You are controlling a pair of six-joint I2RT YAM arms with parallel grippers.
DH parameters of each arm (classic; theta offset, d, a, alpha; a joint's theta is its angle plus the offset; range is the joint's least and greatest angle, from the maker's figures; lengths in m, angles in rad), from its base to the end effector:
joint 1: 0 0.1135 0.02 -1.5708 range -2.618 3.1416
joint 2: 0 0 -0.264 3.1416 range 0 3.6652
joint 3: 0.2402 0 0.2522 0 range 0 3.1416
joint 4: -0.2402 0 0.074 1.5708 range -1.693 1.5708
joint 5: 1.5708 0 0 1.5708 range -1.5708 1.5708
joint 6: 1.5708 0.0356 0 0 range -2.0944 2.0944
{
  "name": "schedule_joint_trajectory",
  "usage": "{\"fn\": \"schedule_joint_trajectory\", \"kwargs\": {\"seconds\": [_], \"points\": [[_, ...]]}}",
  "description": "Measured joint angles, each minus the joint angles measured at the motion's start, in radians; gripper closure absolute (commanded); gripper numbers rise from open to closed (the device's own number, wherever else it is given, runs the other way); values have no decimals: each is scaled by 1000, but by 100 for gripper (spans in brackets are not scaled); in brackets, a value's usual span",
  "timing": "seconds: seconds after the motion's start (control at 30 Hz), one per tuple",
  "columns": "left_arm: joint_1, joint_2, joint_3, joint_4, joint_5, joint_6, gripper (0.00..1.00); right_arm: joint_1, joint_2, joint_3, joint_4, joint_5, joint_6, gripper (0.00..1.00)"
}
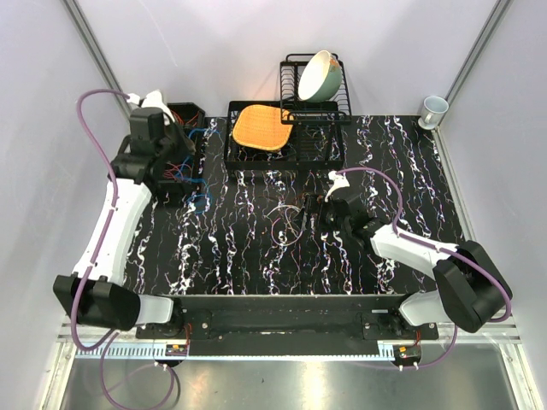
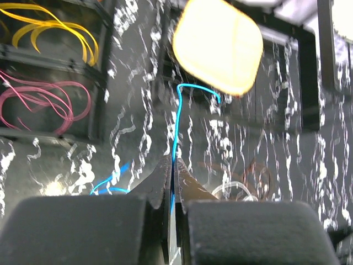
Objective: Untangle the cables
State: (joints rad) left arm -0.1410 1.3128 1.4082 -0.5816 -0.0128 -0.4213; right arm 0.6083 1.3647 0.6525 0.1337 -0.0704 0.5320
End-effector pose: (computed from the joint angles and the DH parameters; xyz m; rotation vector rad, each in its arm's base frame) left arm 0.2849 -0.0400 0.4006 -0.2976 2.0523 -0.3340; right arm 0.2302 0.1634 0.1974 -0.1281 2.2370 0.7210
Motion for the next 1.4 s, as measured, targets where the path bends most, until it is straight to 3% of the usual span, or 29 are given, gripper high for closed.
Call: {"fn": "schedule_joint_trajectory", "kwargs": {"seconds": [0.3, 0.4, 0.7, 0.93, 1.13, 1.2, 1.23, 1.33, 1.4], "points": [[51, 65, 85, 24, 9, -23, 100, 0, 0, 0, 0, 0, 0, 2], [51, 59, 35, 59, 37, -36, 100, 0, 1, 0, 0, 0, 0, 3], [50, 18, -312, 109, 157, -69, 100, 0, 5, 0, 0, 0, 0, 3], [50, 26, -336, 129, 126, -65, 100, 0, 5, 0, 0, 0, 0, 3], [58, 128, -335, 156, 82, -78, 100, 0, 6, 0, 0, 0, 0, 3], [60, 161, -335, 156, 68, -86, 94, 0, 6, 0, 0, 0, 0, 3], [61, 174, -335, 156, 62, -90, 81, 0, 6, 0, 0, 0, 0, 3], [63, 187, -337, 156, 52, -104, 64, 0, 6, 0, 0, 0, 0, 3], [63, 185, -340, 157, 43, -111, 43, 0, 6, 0, 0, 0, 0, 3]]}}
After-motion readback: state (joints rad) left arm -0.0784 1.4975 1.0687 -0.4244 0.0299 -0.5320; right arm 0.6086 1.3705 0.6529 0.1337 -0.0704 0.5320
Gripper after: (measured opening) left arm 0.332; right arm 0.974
